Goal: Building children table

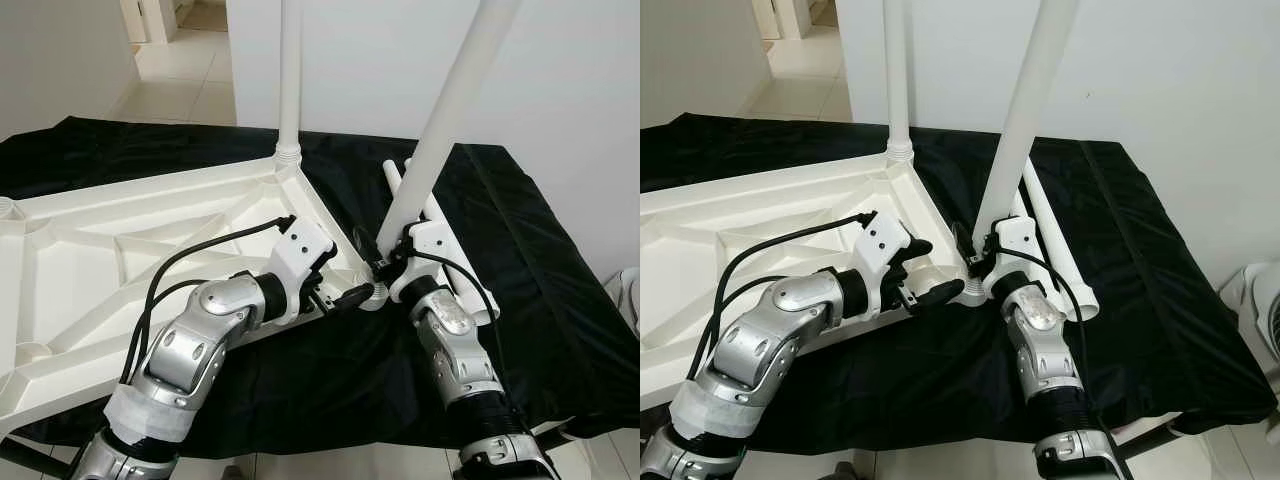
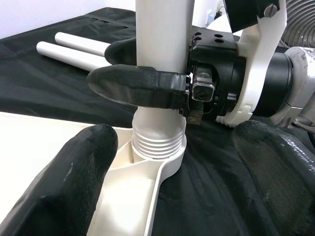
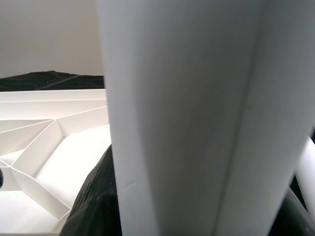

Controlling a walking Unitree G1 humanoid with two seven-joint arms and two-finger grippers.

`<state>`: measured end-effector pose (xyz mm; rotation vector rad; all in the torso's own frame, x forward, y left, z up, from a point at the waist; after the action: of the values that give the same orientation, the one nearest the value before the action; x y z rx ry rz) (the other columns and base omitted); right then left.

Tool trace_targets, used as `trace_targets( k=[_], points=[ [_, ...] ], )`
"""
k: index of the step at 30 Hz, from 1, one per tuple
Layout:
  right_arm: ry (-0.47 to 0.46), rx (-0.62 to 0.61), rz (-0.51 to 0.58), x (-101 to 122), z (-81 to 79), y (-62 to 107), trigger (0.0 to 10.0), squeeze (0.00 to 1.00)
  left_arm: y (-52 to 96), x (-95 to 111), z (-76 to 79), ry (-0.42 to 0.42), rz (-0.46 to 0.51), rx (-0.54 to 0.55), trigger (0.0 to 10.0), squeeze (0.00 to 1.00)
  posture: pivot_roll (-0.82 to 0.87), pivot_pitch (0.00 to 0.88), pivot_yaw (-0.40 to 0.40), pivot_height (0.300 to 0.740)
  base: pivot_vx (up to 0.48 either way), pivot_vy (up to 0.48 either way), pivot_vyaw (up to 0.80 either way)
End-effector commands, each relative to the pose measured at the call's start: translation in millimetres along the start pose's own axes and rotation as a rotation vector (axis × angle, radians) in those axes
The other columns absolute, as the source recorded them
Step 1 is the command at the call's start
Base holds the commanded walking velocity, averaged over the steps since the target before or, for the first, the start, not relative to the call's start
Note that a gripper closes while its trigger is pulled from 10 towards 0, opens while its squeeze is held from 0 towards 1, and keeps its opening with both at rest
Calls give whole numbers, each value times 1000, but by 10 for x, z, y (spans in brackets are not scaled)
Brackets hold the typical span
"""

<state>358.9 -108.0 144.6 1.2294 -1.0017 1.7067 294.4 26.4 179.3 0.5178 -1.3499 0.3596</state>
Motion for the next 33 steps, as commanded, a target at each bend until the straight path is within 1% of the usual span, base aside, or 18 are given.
trace_targets(
  k=[1,5,10,12,16,17,18,21,22,24,26,27,29,33],
  points=[
    [-37,-30,-147,-329,16,103,10000,0,13,-5,12,3,3,14,10000,0,121,20,-33,740,0,0,0],
    [-33,-60,-144,-302,4,96,10000,0,21,-8,12,4,3,18,10000,0,122,22,-33,740,0,0,0],
    [-59,-119,-139,-268,-5,95,10000,0,24,-6,10,7,3,21,10000,0,121,28,-35,740,0,0,0],
    [-62,-175,-148,-267,14,101,10000,0,23,-6,9,9,3,21,10000,0,121,28,-35,740,0,0,0],
    [-69,-221,-156,-264,38,96,10000,0,22,-5,8,9,3,22,10000,0,122,31,-34,740,0,0,0],
    [-62,-252,-166,-262,62,89,10000,0,21,-4,6,10,4,23,10000,0,122,31,-34,740,0,0,0],
    [-62,-252,-166,-262,62,89,10000,0,21,-4,6,10,4,23,10000,0,122,31,-34,740,0,0,0],
    [-31,-349,-194,-261,143,79,10000,0,17,0,2,10,4,23,10000,0,121,34,-34,740,0,0,0],
    [-31,-349,-194,-261,143,79,10000,0,17,0,2,10,4,23,10000,0,121,34,-34,740,0,0,0],
    [-24,-404,-215,-273,179,85,10000,0,15,4,2,11,6,23,10000,0,121,34,-34,740,0,0,0],
    [-24,-404,-215,-273,179,85,10000,0,15,4,2,11,6,23,10000,0,121,34,-34,740,0,0,0],
    [-7,-444,-233,-278,211,92,10000,0,13,6,2,10,6,23,10000,0,120,35,-34,740,0,0,0],
    [-4,-501,-257,-285,245,85,10000,0,7,12,-1,10,7,22,10000,0,120,36,-34,740,0,0,0],
    [1,-549,-272,-286,281,90,10000,0,5,16,-2,10,8,21,10000,0,121,37,-34,740,0,0,0]
  ],
)
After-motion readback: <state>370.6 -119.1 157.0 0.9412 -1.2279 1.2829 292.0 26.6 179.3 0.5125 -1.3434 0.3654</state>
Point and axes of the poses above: a point about 5 cm out from each wrist's last joint towards the gripper, its own y axis pointing back from the gripper into the wrist, its own x axis along the axis of the wrist's last joint, z = x × y, the point moved 4 cm from there along -y, pointing out of the wrist towards the gripper, and after that the axes turned 14 degrees about y, right-handed, at the moved point
